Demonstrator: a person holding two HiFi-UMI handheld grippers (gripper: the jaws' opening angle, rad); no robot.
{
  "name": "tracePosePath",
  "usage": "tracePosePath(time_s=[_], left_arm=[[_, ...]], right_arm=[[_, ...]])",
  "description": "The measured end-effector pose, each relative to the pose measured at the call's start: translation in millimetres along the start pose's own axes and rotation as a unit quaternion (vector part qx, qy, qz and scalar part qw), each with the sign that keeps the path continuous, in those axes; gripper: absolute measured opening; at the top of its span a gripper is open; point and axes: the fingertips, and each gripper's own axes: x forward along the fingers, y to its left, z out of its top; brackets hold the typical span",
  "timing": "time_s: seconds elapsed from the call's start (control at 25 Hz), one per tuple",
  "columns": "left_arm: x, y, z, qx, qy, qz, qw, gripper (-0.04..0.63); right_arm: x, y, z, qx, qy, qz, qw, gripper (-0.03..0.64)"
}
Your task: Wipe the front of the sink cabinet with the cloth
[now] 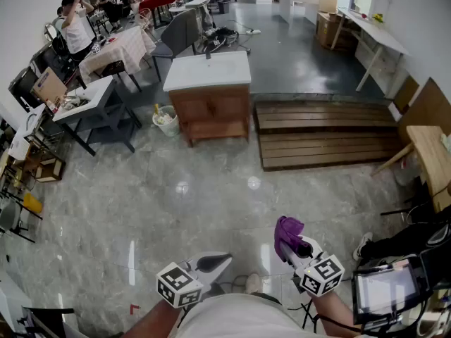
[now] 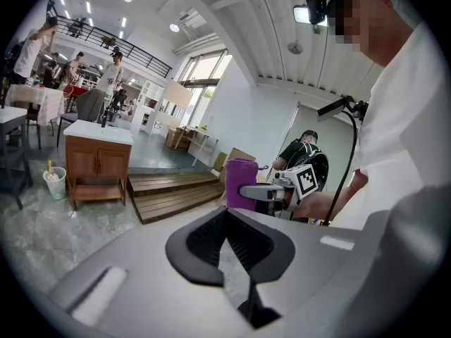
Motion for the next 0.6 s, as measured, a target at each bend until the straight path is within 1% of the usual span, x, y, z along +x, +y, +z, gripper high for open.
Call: tracePosePath(time_s=[0.12,0.32,0.6], left_arm=[[-10.2,11.3,2.2,0.002,-0.007,-0.002,1.0000,0.005],[-28.0,42.7,15.3,-0.004,-0.023,-0.003,0.9997,0.005],[-79.9,127.5,12.1,-0.002,-0.039,-0.010,0.9992,0.005]], right_arm=[[13.3,11.1,2.9,-0.004,0.001,0.003,1.000,0.080],[46.4,27.8,18.8,-0.022,0.009,0.009,1.000,0.080],[132.9,63.1,23.4,-0.019,0.014,0.001,1.000,0.080]])
